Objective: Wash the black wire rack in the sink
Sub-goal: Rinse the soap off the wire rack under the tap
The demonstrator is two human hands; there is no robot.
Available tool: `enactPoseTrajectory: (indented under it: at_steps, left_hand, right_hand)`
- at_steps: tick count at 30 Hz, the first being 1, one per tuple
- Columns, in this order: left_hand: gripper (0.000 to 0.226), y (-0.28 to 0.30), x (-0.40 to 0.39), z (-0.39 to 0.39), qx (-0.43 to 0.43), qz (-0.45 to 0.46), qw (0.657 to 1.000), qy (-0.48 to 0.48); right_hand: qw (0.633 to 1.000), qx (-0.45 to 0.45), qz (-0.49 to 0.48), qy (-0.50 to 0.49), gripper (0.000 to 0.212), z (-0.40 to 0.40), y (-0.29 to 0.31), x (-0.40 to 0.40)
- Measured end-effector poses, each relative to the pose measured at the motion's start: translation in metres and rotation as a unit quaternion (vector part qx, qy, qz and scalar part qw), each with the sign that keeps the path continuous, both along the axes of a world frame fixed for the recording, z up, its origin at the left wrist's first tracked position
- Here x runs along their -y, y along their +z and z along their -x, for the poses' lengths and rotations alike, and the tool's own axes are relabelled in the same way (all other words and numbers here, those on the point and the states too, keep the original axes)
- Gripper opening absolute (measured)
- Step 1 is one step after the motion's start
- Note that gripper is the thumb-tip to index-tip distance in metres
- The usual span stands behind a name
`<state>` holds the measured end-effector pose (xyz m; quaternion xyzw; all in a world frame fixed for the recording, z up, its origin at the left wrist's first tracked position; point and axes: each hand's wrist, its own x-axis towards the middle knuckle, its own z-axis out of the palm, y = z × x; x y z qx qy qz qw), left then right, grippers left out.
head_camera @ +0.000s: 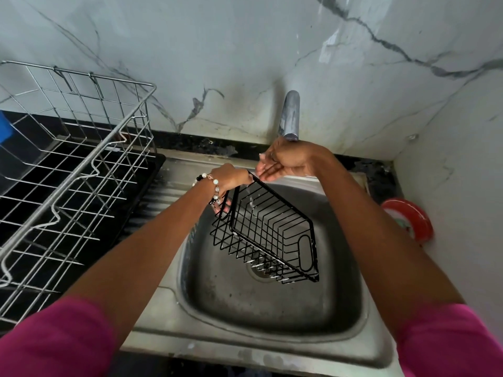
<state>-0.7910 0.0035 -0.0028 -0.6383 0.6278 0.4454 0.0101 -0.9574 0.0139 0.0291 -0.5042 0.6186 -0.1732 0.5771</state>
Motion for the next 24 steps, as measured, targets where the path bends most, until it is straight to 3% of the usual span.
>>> enactPoseTrajectory:
  at_steps: [5, 9, 13, 17, 22, 24]
  left_hand:
    - [0.041, 0.0006, -0.001, 0.0028, 0.003, -0.024, 1.0, -0.008]
    - [0.039, 0.0035, -0.0035, 0.0041, 0.026, -0.038, 0.999, -0.008]
    - [0.043, 0.0036, -0.0014, 0.0018, 0.027, -0.033, 0.999, -0.008]
    - [0.044, 0.0014, -0.0001, -0.0003, 0.018, -0.01, 1.0, -0.006]
    - [0.053, 0.0006, 0.0012, -0.0034, 0.016, 0.011, 1.0, -0.015]
    - [0.054, 0.0017, 0.0002, -0.0039, 0.002, 0.011, 1.0, -0.011]
  right_hand:
    - [1.0, 0.026, -0.009, 0.002, 0.028, 0.0012, 0.0024, -0.003]
    - [0.999, -0.04, -0.007, 0.004, 0.03, 0.0033, -0.0007, -0.0041]
    - [0.999, 0.039, -0.023, -0.003, 0.029, 0.003, 0.0034, -0.0058]
    - [1.0, -0.012, -0.025, 0.001, 0.031, 0.0041, 0.0001, -0.0068]
    - [0.998, 0.056, -0.03, -0.013, 0.029, 0.0035, 0.002, -0.0073]
    - [0.999, 0.018, -0.029, -0.014, 0.03, 0.0044, -0.0007, -0.0078]
